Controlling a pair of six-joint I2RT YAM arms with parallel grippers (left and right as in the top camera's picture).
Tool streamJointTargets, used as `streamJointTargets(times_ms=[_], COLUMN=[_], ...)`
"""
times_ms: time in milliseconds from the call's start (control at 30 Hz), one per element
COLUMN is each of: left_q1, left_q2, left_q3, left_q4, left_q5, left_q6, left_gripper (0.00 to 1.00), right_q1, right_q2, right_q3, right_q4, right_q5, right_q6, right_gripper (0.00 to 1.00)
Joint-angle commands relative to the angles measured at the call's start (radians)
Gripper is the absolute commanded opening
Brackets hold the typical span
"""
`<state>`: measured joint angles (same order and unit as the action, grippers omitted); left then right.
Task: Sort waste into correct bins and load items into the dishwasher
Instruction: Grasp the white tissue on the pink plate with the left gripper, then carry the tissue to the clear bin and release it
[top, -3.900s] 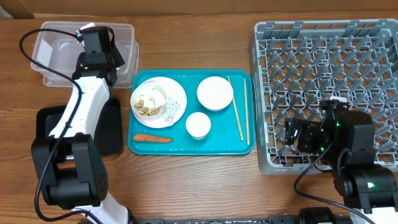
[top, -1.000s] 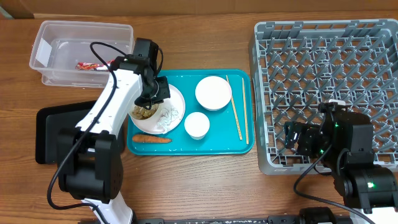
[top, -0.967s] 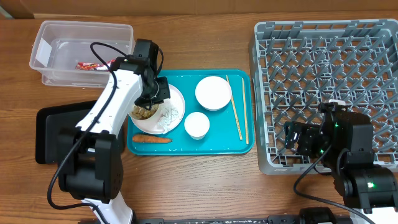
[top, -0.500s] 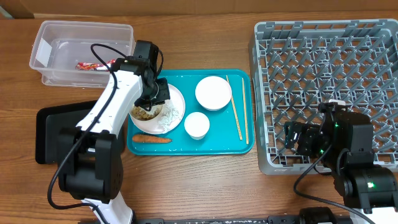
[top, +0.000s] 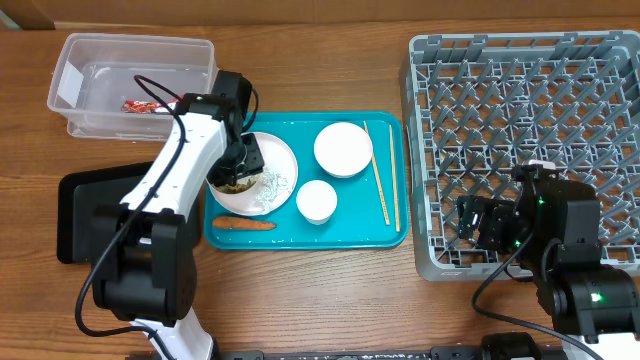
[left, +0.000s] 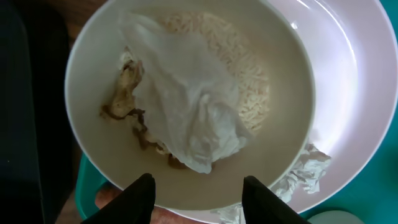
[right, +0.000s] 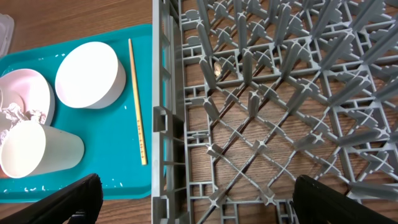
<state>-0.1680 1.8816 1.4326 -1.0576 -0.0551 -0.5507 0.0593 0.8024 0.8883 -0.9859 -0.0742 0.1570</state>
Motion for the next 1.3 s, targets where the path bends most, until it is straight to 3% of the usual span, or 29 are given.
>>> streamJointTargets(times_ms=[0,200,400,500,767,1000,1267], left_q1=[0.005,0.006,0.006,0.006,0.006,0.014,0.109], left_q2=[-0.017,-0.017,-0.017,-0.018,-0.018,-0.019,-0.017], left_q3=[-0.013,-0.095,-0.121,-0.115,0.016,0.274,0.330], left_q4=[-0.010,0.076,0.153,0.174,0.037,-0.090,0.043], left_q5=[-0.027,-0.031,-0.035,-0.034,-0.065,-0.093,-0.136], left_q6=[-0.069,-0.093,-0.062,-0.062,-0.037,0.084,0.083], left_gripper=[0.49,0.45,0.24,0.04,0.04,0.04,0.04], right_q1=[-0.003,-0.003,-0.003,-0.003,-0.003,-0.003,-0.003], right_q2=[-0.006,-0.006,-0.006,-0.006,-0.006,-0.006,-0.006], right_q3=[0.029,0.029,0.029,0.029,0.029,0.029,0.029], right_q4=[0.003,0.003,0.002,0.002,-0.005,-0.004,-0.004], right_q5=[-0.005,-0.005,-0.005,-0.005,-0.005,-0.005,-0.005], right_q6=[0.004,0.003,0.004,0.004,0.004,0.004,0.003], right_gripper=[1.00,1.00,1.00,1.00,1.00,1.00,1.00])
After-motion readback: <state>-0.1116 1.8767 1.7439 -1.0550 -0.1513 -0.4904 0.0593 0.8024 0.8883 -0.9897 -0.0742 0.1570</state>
